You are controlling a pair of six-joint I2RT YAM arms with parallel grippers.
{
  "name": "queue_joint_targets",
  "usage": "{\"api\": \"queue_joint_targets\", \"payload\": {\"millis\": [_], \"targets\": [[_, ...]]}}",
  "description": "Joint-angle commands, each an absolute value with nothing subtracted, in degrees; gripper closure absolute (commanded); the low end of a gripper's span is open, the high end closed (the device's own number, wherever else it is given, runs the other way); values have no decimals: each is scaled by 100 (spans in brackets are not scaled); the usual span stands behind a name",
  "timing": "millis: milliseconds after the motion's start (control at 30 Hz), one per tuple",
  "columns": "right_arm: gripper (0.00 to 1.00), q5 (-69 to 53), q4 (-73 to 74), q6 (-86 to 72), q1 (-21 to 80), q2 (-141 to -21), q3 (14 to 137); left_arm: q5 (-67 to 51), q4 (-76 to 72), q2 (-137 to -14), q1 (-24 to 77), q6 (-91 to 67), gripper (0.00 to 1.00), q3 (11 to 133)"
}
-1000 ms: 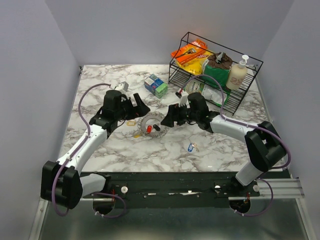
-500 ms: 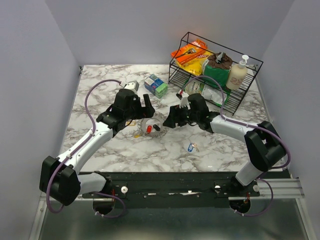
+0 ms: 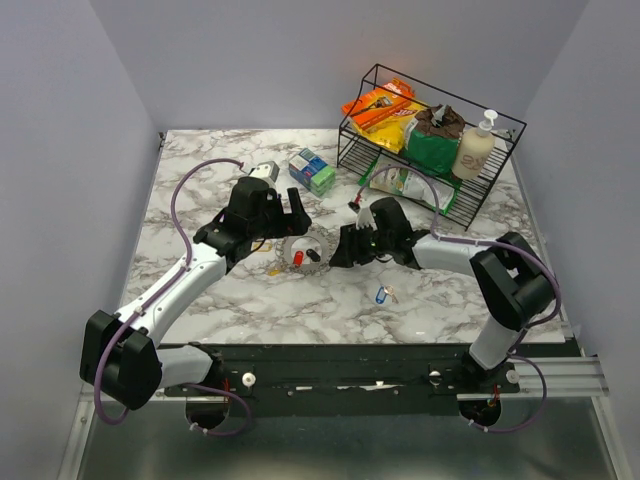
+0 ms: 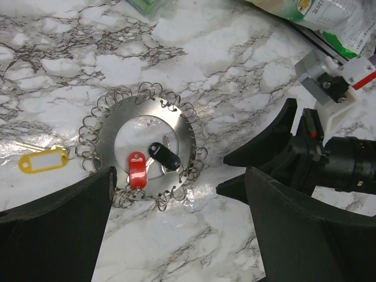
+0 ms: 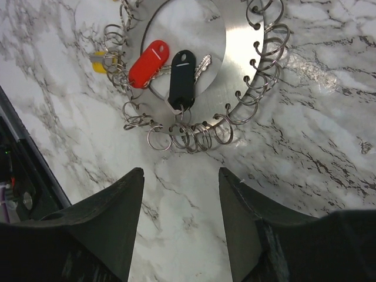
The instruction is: Put the keys on the keyring
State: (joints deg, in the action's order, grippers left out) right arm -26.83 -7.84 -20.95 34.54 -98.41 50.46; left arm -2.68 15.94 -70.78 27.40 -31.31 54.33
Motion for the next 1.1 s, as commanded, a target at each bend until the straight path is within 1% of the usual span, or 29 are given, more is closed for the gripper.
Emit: {"api": "queue_joint_targets", "payload": {"millis": [0, 133, 267, 400, 567, 1067], "targets": [[39, -2874, -1037, -2101, 3480, -10063, 4939, -413, 1459, -7084, 2751, -3155, 1, 5458], [52, -2900, -1090, -2311, 3472, -10195, 4992, -431, 1459, -7084, 2751, -3164, 1, 5423], [53, -2988, -1204, -2426, 3472, -10309, 5019, -387, 1433, -6988, 2751, -3199, 1, 5370], [61, -2935, -1344, -2575, 3419, -10362, 4949, -343, 1362, -6847, 2751, -3199, 1, 5265], [62, -3225, -1862, -2865, 3235, -10406, 4729, -255, 1362, -6776, 2751, -3199, 1, 5221], [62, -3480, -2153, -3076, 3138, -10749, 4755, -237, 1354, -6768, 2760, -3217, 1, 5194]]}}
